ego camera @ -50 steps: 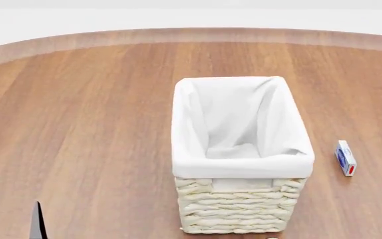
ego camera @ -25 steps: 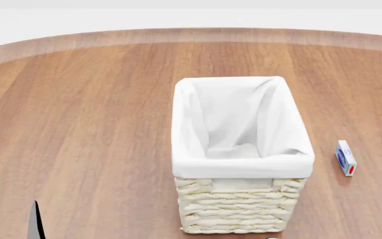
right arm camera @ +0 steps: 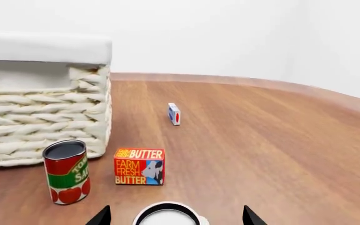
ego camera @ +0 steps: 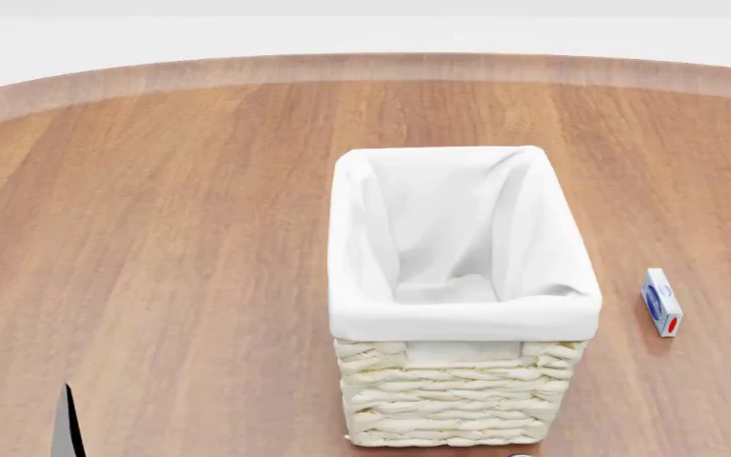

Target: Pick up the alphabet soup and put it in the basket.

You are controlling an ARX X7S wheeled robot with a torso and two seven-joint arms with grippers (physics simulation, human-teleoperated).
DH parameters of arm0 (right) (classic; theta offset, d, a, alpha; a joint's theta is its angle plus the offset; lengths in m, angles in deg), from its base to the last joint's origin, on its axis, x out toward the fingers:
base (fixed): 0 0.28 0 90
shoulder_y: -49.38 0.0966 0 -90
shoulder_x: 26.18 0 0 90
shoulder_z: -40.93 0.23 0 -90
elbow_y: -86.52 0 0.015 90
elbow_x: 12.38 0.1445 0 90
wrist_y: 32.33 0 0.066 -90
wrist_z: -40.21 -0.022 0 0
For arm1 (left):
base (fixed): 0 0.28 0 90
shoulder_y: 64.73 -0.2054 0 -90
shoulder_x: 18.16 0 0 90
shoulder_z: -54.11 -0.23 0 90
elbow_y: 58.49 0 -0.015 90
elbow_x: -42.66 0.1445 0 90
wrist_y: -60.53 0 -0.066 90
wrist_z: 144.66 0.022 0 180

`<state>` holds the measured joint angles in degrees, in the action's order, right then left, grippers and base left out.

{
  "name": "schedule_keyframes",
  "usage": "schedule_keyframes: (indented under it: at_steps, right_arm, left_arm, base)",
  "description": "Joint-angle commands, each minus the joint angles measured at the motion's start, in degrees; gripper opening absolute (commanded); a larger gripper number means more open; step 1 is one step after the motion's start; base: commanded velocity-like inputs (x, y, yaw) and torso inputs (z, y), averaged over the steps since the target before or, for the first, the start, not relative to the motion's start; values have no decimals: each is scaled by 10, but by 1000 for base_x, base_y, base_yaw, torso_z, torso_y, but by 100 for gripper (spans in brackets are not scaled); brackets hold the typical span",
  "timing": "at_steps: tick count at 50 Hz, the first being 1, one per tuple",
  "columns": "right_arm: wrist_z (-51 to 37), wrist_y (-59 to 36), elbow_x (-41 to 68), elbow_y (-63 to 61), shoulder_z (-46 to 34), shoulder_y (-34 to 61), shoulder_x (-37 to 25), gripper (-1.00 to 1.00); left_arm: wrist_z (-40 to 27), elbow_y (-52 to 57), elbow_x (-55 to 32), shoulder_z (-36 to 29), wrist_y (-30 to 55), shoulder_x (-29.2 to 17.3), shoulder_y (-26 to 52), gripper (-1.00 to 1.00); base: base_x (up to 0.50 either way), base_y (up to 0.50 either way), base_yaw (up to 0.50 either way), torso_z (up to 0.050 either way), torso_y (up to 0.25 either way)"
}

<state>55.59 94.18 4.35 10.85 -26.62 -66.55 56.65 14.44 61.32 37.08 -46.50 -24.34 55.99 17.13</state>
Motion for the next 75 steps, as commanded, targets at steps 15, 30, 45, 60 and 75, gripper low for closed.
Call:
schedule_keyframes:
  at_steps: [15,30,45,60,75]
  right_arm:
    - [2,39,-4,121,-12,59,-1,100]
    - [1,62,-14,205,-18,110,-6,100]
    - [11,99,-17,296,-22,156,-10,100]
    - [21,123,-14,341,-26,175,-9,-100]
    - [-22,29,-18,159,-37,123,-6,-100]
  left_arm:
    - [-9,-5,-5,-7,-4,-7,2,100]
    - [-12,-6,-8,-9,-3,-11,4,100]
    - [-15,-10,-10,-12,-7,-13,4,100]
    - [-19,-10,-10,-14,-7,-15,5,100]
    - [-22,-12,-15,-14,-5,-18,7,100]
  base:
    - [0,0,0,0,0]
    - [0,0,0,0,0]
    - [0,0,0,0,0]
    - [0,0,0,0,0]
    - [1,0,0,0,0]
